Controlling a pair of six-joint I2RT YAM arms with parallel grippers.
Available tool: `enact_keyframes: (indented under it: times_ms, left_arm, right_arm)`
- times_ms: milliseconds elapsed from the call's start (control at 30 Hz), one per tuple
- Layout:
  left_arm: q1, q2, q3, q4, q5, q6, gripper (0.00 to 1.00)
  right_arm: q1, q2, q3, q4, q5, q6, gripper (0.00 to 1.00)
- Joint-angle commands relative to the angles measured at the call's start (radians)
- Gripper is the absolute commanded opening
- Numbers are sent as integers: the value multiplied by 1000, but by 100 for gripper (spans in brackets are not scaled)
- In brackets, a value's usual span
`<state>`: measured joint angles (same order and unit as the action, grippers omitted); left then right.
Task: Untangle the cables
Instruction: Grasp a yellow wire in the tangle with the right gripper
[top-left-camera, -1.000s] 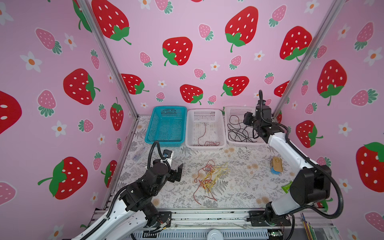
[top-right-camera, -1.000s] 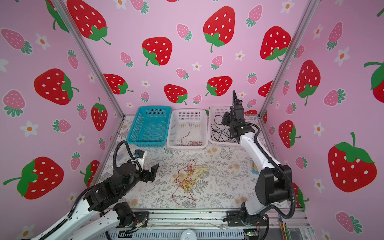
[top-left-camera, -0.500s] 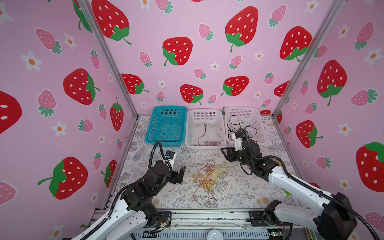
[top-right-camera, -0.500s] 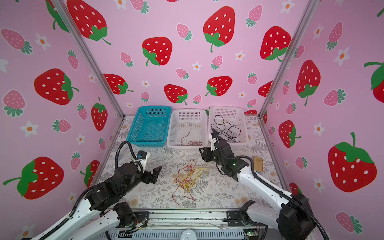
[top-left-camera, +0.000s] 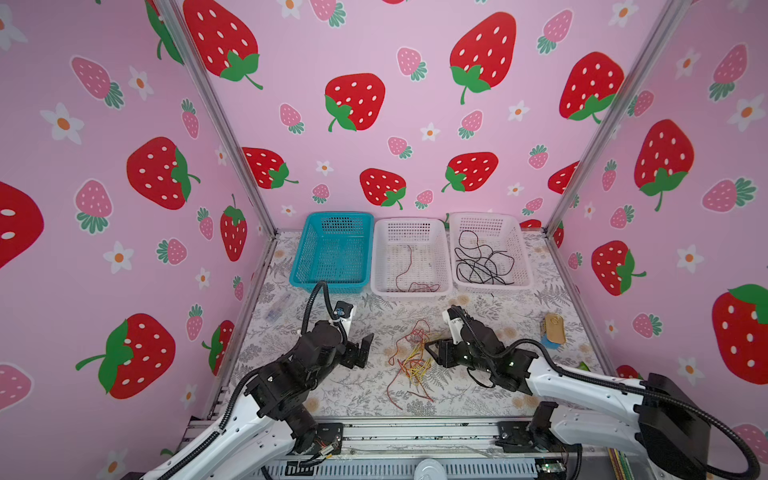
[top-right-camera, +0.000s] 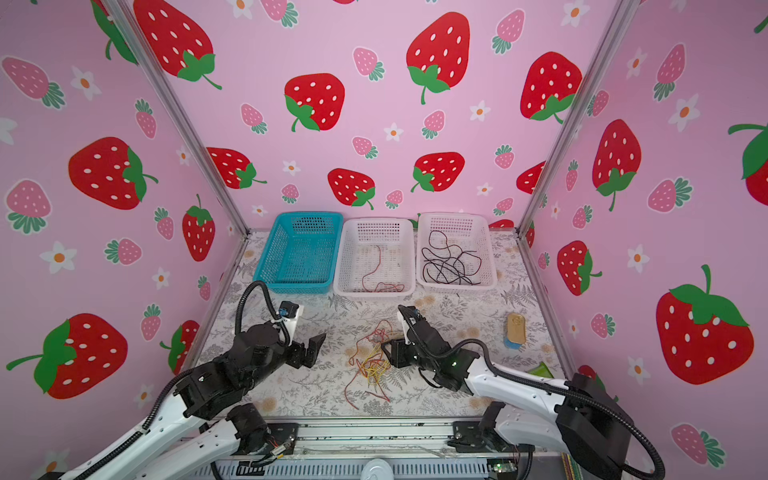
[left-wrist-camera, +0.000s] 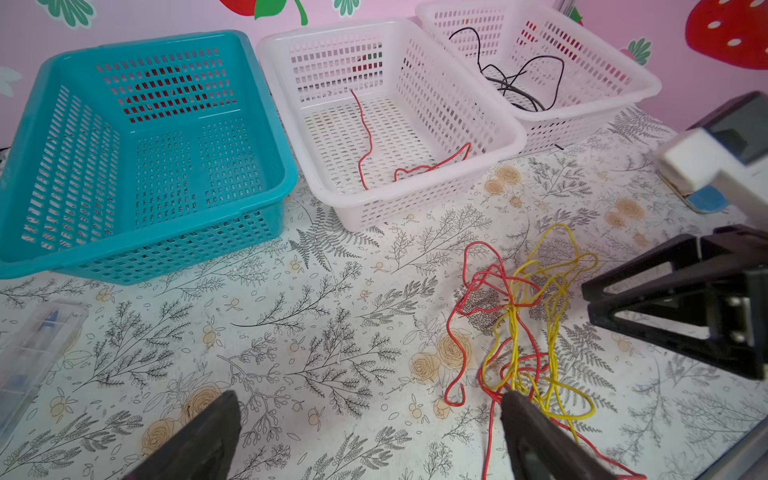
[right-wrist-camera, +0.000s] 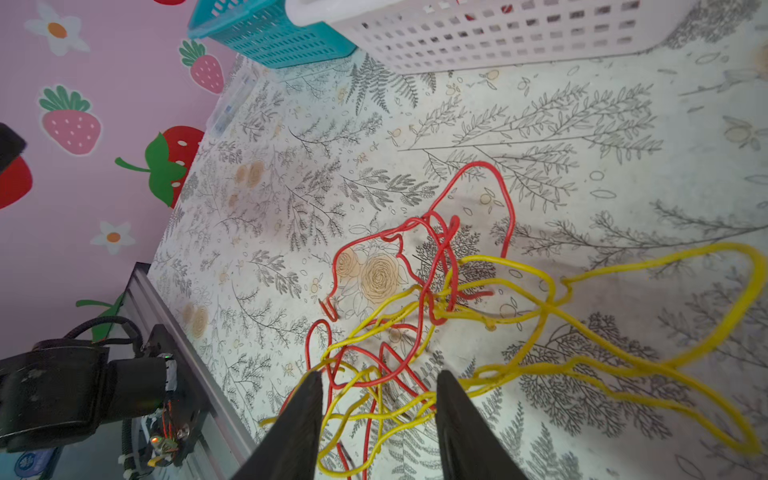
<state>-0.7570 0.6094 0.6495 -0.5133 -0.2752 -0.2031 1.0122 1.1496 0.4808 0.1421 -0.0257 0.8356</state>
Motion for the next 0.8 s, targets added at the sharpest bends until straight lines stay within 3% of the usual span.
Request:
enact_keyframes:
  times_ms: [0, 233, 367, 533, 767]
  left_arm:
    - [4, 0, 15, 2, 10, 19, 99]
    - [4, 4, 16, -2, 15, 21, 99]
    - [4, 13, 18, 0, 41, 19, 99]
    - [4, 35, 25, -8, 74, 13, 99]
    - [5, 34, 27, -8, 70, 16, 99]
  right_arm:
    - [6, 14, -10, 52, 63, 52, 46]
    - [43, 115, -1, 120, 38, 32, 43]
    - [129, 116, 42, 98, 123, -14, 44]
    - [165, 75, 41, 98, 134, -32, 44]
    - [272, 36, 80, -23, 196, -220, 50]
